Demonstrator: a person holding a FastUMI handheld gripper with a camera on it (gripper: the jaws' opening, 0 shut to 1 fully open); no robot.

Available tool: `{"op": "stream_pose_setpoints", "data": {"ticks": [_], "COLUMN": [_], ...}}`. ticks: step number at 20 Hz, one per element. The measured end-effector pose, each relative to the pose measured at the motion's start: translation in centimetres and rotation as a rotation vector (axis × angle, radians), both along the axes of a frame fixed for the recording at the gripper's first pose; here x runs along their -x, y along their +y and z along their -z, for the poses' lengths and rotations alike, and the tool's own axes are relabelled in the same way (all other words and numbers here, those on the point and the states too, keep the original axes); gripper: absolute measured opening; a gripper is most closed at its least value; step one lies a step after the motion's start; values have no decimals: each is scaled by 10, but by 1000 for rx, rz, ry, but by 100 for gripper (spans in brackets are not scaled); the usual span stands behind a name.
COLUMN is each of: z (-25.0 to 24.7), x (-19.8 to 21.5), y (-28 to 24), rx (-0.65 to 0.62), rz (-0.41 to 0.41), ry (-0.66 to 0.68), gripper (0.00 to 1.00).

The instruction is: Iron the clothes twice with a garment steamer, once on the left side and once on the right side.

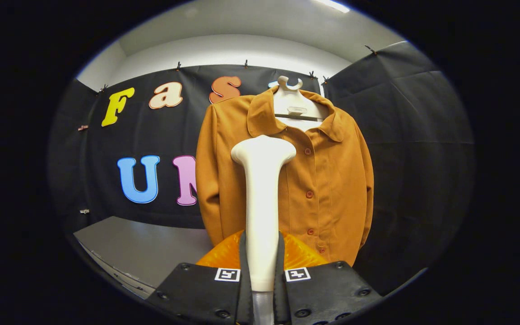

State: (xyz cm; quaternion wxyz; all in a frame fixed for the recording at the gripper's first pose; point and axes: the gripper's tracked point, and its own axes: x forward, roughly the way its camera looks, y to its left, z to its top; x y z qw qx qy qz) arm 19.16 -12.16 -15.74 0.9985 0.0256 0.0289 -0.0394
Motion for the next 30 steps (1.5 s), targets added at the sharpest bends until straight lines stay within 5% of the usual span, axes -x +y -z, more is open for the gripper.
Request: {"op": "stream_pose_setpoints", "data": {"ticks": [30], "z": [234], "x": [124], "y": [-15], "rx": [-96], "rz": [91], "ry": [525], "gripper": [22]}}
